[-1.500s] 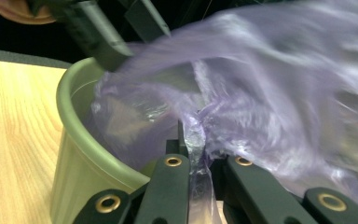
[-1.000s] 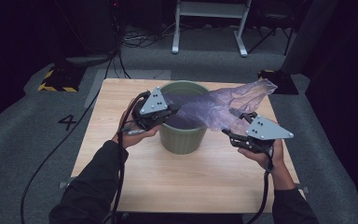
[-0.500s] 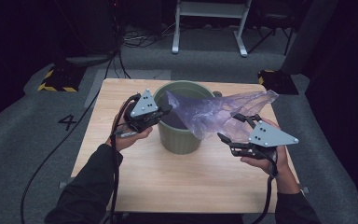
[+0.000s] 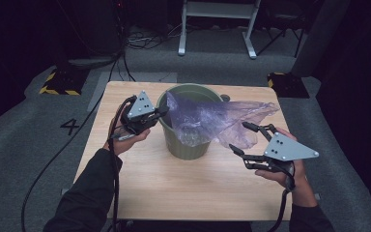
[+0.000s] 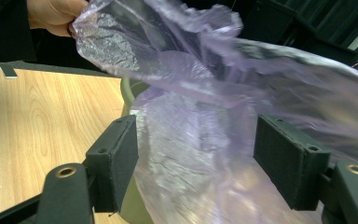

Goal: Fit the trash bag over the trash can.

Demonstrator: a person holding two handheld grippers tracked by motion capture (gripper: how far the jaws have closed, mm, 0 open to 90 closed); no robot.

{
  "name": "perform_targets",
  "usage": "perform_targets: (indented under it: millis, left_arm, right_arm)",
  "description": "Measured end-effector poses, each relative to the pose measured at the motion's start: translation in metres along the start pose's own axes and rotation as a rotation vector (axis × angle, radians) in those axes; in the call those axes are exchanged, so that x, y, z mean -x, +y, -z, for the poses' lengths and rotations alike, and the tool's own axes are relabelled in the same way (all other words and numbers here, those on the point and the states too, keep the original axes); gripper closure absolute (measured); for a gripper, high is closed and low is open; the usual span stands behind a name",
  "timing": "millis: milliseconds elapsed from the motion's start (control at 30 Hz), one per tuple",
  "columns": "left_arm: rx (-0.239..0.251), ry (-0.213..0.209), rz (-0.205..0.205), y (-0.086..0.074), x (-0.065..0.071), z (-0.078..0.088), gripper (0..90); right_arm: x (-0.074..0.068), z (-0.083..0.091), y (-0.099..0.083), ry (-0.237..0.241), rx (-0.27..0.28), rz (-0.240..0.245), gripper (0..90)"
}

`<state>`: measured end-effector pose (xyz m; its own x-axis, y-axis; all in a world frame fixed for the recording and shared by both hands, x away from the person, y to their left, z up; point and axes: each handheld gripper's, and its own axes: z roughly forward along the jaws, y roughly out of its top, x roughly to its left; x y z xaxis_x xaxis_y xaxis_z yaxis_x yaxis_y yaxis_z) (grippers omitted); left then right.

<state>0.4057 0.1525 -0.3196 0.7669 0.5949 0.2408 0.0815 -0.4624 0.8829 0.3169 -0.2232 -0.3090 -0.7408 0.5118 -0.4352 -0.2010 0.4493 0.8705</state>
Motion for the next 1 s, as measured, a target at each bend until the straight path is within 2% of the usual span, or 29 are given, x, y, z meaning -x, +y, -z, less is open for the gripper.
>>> perform_targets:
  millis: [100, 233, 333, 367, 433, 500, 533, 600, 700, 767, 800, 833, 900, 1000]
  left_arm:
    - [-0.002, 0.003, 0.008, -0.003, -0.001, 0.000, 89.8]
    - [-0.003, 0.014, 0.011, -0.006, -0.002, 0.000, 89.8]
    - [-0.007, 0.035, 0.008, -0.007, -0.002, 0.002, 88.9]
    - [-0.004, 0.040, 0.012, -0.008, -0.003, 0.004, 86.2]
    - [0.002, 0.038, 0.026, -0.010, -0.004, 0.006, 82.3]
    - [0.017, 0.029, 0.042, -0.013, -0.004, 0.010, 73.6]
    - [0.022, 0.041, 0.048, -0.014, -0.003, 0.012, 69.4]
    - [0.044, 0.028, 0.059, -0.016, -0.001, 0.020, 60.4]
    - [0.092, -0.020, 0.077, -0.019, 0.003, 0.033, 51.0]
    - [0.107, -0.038, 0.086, -0.018, 0.011, 0.041, 40.2]
    - [0.113, -0.037, 0.080, -0.018, 0.017, 0.045, 32.6]
    - [0.120, -0.055, 0.068, -0.018, 0.022, 0.049, 27.4]
    - [0.115, -0.099, 0.046, -0.018, 0.034, 0.054, 22.3]
    - [0.074, -0.107, -0.020, -0.018, 0.051, 0.061, 17.4]
  right_arm:
    - [0.004, 0.006, -0.002, -0.053, 0.007, -0.007, 32.8]
    - [0.012, 0.004, -0.006, -0.055, -0.018, -0.054, 31.5]
    - [0.010, -0.009, -0.011, -0.052, -0.058, -0.050, 32.2]
    - [0.007, -0.013, -0.013, -0.049, -0.065, -0.042, 37.2]
    - [0.000, -0.021, -0.017, -0.029, -0.068, -0.019, 54.0]
    - [-0.007, -0.027, -0.020, 0.004, -0.074, -0.004, 68.9]
    - [-0.010, -0.030, -0.021, 0.015, -0.078, 0.012, 73.3]
    - [-0.016, -0.034, -0.022, 0.036, -0.081, 0.033, 81.3]
    - [-0.022, -0.037, -0.021, 0.053, -0.071, 0.050, 88.1]
    - [-0.025, -0.039, -0.020, 0.058, -0.071, 0.057, 89.4]
    - [-0.026, -0.040, -0.020, 0.055, -0.069, 0.060, 89.7]
    - [-0.027, -0.041, -0.020, 0.056, -0.069, 0.055, 90.0]
    - [-0.029, -0.043, -0.020, 0.049, -0.071, 0.056, 90.0]
    - [-0.033, -0.046, -0.021, 0.047, -0.081, 0.060, 90.0]
